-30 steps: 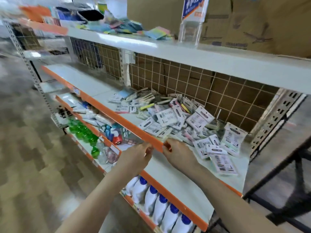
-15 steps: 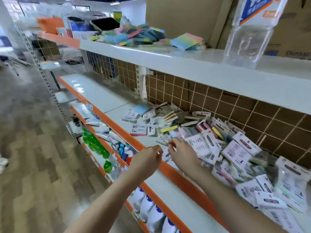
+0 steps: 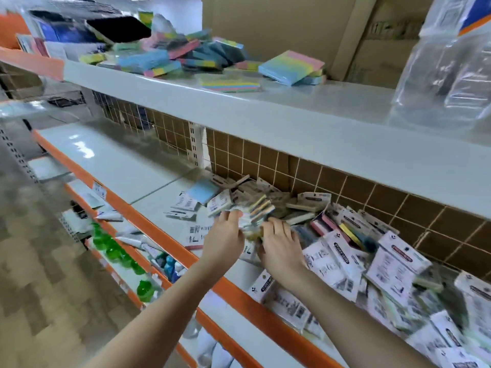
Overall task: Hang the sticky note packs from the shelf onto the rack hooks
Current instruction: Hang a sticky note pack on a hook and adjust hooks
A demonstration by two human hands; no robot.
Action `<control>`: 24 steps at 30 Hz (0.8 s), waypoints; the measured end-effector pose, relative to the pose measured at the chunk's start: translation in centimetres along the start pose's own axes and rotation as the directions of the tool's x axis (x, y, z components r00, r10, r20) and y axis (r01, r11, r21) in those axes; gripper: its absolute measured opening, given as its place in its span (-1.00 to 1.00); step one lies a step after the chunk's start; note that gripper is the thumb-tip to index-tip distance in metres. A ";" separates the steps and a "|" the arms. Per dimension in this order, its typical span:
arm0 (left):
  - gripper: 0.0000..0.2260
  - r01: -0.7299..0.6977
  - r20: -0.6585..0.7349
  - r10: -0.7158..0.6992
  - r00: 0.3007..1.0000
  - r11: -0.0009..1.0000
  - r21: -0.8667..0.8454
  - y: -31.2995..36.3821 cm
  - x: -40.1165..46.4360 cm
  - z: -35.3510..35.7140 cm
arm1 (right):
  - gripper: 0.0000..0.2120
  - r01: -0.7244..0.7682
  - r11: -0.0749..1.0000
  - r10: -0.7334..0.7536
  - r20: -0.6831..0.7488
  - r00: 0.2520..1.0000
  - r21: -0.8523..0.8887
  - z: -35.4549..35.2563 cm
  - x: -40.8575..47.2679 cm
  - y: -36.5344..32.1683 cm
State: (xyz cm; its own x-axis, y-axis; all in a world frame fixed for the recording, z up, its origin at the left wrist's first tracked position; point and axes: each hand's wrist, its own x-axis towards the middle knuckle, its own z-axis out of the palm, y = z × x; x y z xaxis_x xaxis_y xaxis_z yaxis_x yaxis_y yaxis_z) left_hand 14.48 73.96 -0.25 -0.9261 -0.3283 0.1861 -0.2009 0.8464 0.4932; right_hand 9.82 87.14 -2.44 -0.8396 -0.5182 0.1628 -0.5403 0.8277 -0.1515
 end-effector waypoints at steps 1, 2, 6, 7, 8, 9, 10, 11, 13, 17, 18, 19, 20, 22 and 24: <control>-0.63 -0.012 0.003 0.012 1.000 1.000 0.000 -0.2 1.0 0.3 | -0.47 -0.012 0.999 0.011 -0.003 1.000 -0.037 0.4 0.2 -0.1; -0.61 -0.029 0.010 0.029 1.000 1.000 0.004 -0.4 1.9 0.6 | -0.49 -0.025 0.997 0.024 -0.017 1.000 -0.067 0.7 0.5 -0.2; -0.41 -0.073 0.154 0.073 0.985 0.997 -0.005 -1.4 5.1 1.7 | -0.56 -0.137 0.984 0.128 -0.088 0.988 -0.115 1.1 0.9 -1.0; -0.36 -0.072 0.209 0.070 0.975 0.997 0.000 -1.6 5.8 2.0 | -0.58 -0.156 0.983 0.145 -0.122 0.982 -0.095 1.0 0.9 -1.1; -0.33 -0.072 0.262 0.069 0.963 0.997 0.003 -1.8 6.3 2.2 | -0.57 -0.165 0.982 0.149 -0.158 0.976 -0.090 1.1 0.9 -1.2; -0.32 -0.082 0.301 0.079 0.950 0.997 -0.003 -2.0 6.8 2.4 | -0.54 -0.173 0.980 0.155 -0.173 0.973 -0.098 1.2 0.8 -1.3; -0.32 -0.102 0.319 0.101 0.942 0.995 -0.016 -2.2 7.2 2.6 | -0.50 -0.185 0.978 0.165 -0.188 0.968 -0.098 1.4 0.8 -1.5; -0.33 -0.129 0.318 0.130 0.939 0.991 -0.025 -2.5 7.4 2.7 | -0.48 -0.195 0.977 0.174 -0.212 0.962 -0.083 1.7 0.7 -1.6; -0.36 -0.185 0.284 0.180 0.942 0.983 -0.012 -3.1 7.6 2.8 | -0.49 -0.209 0.977 0.194 -0.224 0.955 -0.045 2.3 0.6 -1.9; -0.42 -0.243 0.223 0.231 0.947 0.969 0.032 -4.5 7.6 2.4 | -0.63 -0.213 0.974 0.199 -0.158 0.967 -0.078 3.0 0.9 -2.2; -0.43 -0.247 0.229 0.236 0.944 0.969 0.024 -4.8 7.6 2.2 | -0.65 -0.197 0.977 0.183 -0.159 0.970 -0.084 3.0 1.0 -2.2; -0.43 -0.252 0.240 0.242 0.940 0.968 0.011 -5.1 7.6 2.0 | -0.67 -0.179 0.979 0.161 -0.168 0.972 -0.094 2.7 1.1 -2.3; -0.45 -0.255 0.247 0.249 0.936 0.967 -0.010 -5.3 7.6 1.8 | -0.71 -0.160 0.982 0.139 -0.191 0.972 -0.097 2.5 1.2 -2.3; -0.52 -0.255 0.226 0.265 0.937 0.964 -0.073 -5.6 7.6 1.4 | -0.78 -0.175 0.984 0.175 -0.241 0.955 0.021 1.7 1.1 -2.1; -0.58 -0.256 0.171 0.277 0.946 0.957 -0.134 -5.9 7.6 1.1 | -0.80 -0.175 0.979 0.195 -0.230 0.953 0.106 1.2 0.6 -2.0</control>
State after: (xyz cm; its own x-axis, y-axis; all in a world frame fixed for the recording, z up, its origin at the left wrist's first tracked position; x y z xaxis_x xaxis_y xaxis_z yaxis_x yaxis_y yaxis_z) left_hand 8.32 66.94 -2.65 -0.9859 -0.0046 0.1671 0.0874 0.8379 0.5388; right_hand 10.31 84.91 -3.24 -0.8932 -0.2830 0.3494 -0.3880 0.8779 -0.2806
